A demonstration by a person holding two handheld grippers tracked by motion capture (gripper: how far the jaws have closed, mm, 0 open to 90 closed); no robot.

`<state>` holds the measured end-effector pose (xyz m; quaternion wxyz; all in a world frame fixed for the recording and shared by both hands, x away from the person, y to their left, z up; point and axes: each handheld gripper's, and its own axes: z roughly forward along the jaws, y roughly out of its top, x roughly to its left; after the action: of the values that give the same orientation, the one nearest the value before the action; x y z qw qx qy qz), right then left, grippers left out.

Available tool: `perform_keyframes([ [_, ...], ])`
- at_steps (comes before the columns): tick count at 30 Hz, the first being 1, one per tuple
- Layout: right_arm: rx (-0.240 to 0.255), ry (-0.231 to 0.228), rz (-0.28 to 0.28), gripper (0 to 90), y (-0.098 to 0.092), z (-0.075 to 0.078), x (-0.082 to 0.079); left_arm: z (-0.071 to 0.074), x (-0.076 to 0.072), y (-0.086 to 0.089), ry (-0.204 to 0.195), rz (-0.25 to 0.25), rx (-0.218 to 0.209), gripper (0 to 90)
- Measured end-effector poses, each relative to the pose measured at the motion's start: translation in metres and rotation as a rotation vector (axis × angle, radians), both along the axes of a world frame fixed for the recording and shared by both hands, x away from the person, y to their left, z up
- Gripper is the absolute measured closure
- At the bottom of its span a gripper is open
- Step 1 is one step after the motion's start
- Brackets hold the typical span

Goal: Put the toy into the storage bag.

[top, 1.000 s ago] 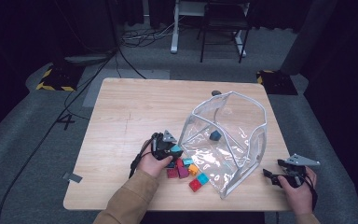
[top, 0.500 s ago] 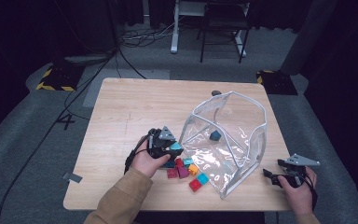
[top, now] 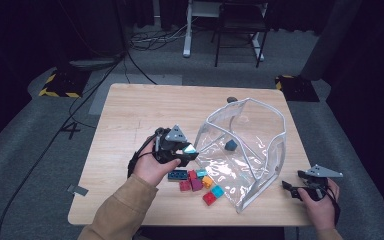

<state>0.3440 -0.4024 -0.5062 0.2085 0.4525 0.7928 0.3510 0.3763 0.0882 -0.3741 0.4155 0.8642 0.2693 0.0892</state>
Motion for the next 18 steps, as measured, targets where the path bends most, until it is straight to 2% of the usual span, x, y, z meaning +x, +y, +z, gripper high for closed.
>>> perform_keyframes([
  [6, 0.0, 0.0, 0.0, 16.2, 0.0, 0.0, 0.0, 0.017, 0.001, 0.0, -0.017, -0.005, -0.011, 56.8],
  [10, -0.002, -0.003, 0.0, 16.1, 0.0, 0.0, 0.0, 0.033, 0.003, -0.003, -0.036, -0.017, -0.025, 56.8],
  [12, -0.002, -0.003, 0.0, 16.2, 0.0, 0.0, 0.0, 0.046, 0.005, -0.006, -0.051, -0.028, -0.031, 56.8],
  [18, -0.002, -0.003, 0.001, 16.2, 0.0, 0.0, 0.0, 0.064, 0.004, -0.009, -0.076, -0.041, -0.039, 56.8],
])
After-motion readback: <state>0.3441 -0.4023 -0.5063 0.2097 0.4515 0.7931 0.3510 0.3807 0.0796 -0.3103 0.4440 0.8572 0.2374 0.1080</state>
